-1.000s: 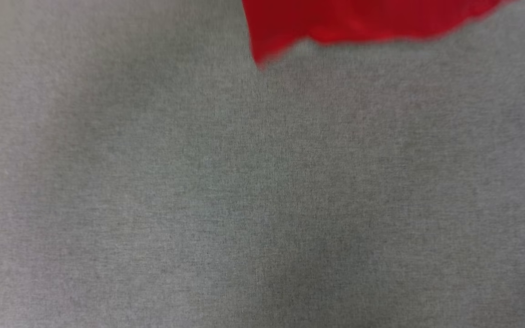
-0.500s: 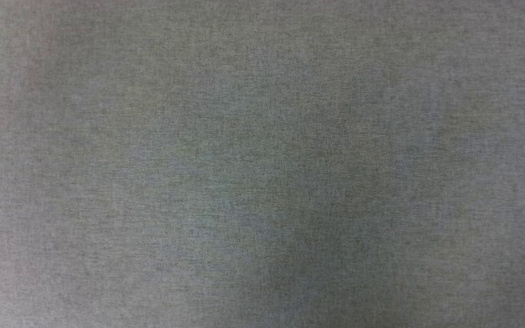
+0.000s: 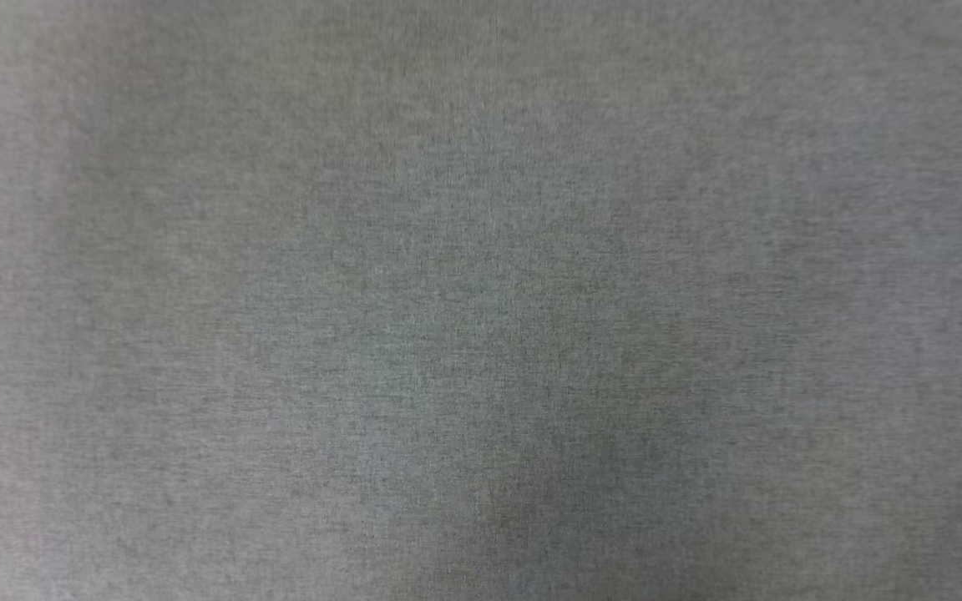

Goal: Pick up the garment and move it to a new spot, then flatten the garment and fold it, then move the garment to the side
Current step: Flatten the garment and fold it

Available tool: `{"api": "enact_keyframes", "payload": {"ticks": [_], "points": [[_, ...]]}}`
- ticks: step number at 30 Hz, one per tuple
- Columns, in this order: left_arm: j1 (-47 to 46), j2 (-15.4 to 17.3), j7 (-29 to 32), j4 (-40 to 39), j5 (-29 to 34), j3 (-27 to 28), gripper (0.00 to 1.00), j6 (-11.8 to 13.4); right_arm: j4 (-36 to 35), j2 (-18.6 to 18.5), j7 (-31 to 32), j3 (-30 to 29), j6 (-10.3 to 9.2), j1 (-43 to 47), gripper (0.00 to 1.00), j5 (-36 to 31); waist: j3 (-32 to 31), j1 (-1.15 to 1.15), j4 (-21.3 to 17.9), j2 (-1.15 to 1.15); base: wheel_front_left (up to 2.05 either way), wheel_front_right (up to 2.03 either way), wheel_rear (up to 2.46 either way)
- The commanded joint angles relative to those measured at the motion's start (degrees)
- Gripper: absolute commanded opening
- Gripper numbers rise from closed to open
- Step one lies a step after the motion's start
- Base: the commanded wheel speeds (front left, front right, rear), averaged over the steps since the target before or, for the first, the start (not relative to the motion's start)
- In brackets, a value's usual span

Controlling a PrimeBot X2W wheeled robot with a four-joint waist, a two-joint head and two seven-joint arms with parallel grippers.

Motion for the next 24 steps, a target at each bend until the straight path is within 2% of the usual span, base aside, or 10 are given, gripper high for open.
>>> {"api": "enact_keyframes", "payload": {"ticks": [1, 5, 11, 14, 21, 24], "points": [[4.62, 1.01, -1.87, -0.29, -1.12, 0.14, 0.00, 0.08, -0.08, -0.47, -1.72, 1.00, -0.08, 3.69, 0.00, 1.21, -2.04, -0.01, -0.30, 0.00, 0.00, 0.00, 0.00], [11.81, 1.69, -4.12, -1.97, -2.83, -0.21, 0.00, 0.81, -1.19, -1.32, -3.75, 3.11, -0.08, 9.80, 0.00, 3.25, -4.19, -0.01, -0.24, 0.00, 0.00, 0.00, 0.00], [29.04, 4.09, -6.76, -8.61, -6.87, -1.39, 0.00, 4.73, -6.29, -3.96, -7.04, 7.76, -0.08, 24.23, 0.00, 6.84, -9.33, -0.01, -0.18, 0.00, 0.00, 0.00, 0.00], [38.17, 6.16, -7.31, -13.81, -8.93, -1.88, 0.00, 8.11, -9.05, -5.85, -7.92, 9.15, -0.08, 31.50, 0.00, 8.52, -11.75, -0.01, -0.39, 0.00, 0.00, 0.00, 0.00], [56.58, 13.36, -7.20, -27.47, -12.84, -4.07, 0.00, 16.33, -14.88, -11.13, -7.85, 10.63, -0.09, 46.10, 0.00, 11.62, -16.53, -0.01, -0.88, 0.00, 0.00, 0.00, 0.00], [63.02, 15.36, -7.34, -31.92, -15.10, -5.05, 0.00, 18.79, -16.91, -12.85, -7.80, 9.86, -0.09, 51.90, 0.00, 12.81, -18.24, -0.01, -0.87, 0.00, 0.00, 0.00, 0.00]]}}
